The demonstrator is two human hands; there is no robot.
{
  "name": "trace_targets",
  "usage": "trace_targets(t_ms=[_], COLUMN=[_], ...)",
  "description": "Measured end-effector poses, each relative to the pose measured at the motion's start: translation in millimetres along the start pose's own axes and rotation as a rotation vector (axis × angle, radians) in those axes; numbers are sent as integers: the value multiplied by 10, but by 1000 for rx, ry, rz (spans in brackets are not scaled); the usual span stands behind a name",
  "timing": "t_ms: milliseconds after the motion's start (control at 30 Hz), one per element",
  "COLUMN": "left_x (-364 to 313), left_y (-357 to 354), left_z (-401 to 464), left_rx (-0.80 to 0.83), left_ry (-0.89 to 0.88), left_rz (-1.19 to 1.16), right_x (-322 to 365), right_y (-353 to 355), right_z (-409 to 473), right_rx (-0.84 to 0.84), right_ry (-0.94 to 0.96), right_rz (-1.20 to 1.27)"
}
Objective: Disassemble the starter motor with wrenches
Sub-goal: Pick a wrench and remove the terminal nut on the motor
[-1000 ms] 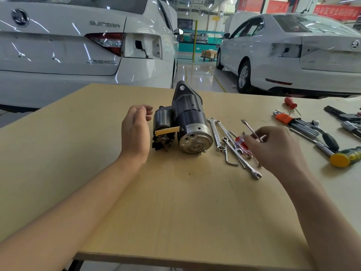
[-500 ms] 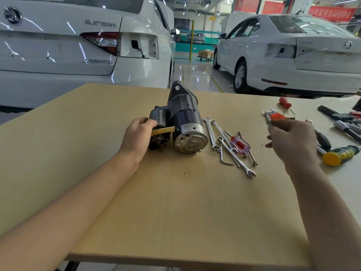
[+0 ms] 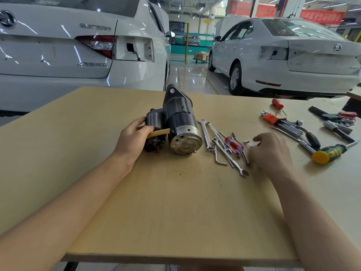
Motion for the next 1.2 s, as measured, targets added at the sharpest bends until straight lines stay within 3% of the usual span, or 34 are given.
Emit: trace_targets(t_ms=[100, 167, 333, 467, 600, 700, 867, 900, 967, 1100, 1200], left_x=[-2, 1, 15, 12, -38, -8, -10, -17, -34, -84, -135], left_y=[20, 38, 55, 51, -21, -33, -98, -104, -103, -94, -116], left_z=[-6, -2, -9, -25, -42, -24, -1, -7, -16, -67, -96], left_rx=[-14, -20, -8, 3, 113, 127, 219, 224, 211, 170, 170], left_ry=[1, 8, 27, 44, 42, 76, 84, 83, 70, 20, -7], left_rz=[3, -3, -44, -104, -150, -186, -153, -148, -130, -174, -247], right_x=[496, 855, 1197, 1242, 1248, 1296, 1179, 1166, 1153, 1124, 1114], right_y=[91, -65, -573, -709, -777, -555, 83, 106, 30, -393, -529], right_z=[-99, -61, 299, 478, 591, 622, 553, 484, 323, 7, -38], right_rx=[-175, -108, 155, 253, 347, 387, 357, 370, 401, 400, 370], right_ry=[322, 462, 399, 317, 318, 320, 203, 206, 240, 308, 299], right_rz=[64, 16, -415, -550, -623, -343, 723, 844, 854, 546, 582])
Point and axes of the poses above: each hand's wrist, its own z-axis towards the middle knuckle, its own y-axis out of the back of the hand, x = y × z, the point moved 9 cm from there along z, towards the middle knuckle, and after that the axes turned 10 degrees about x, right-handed, at the moved point
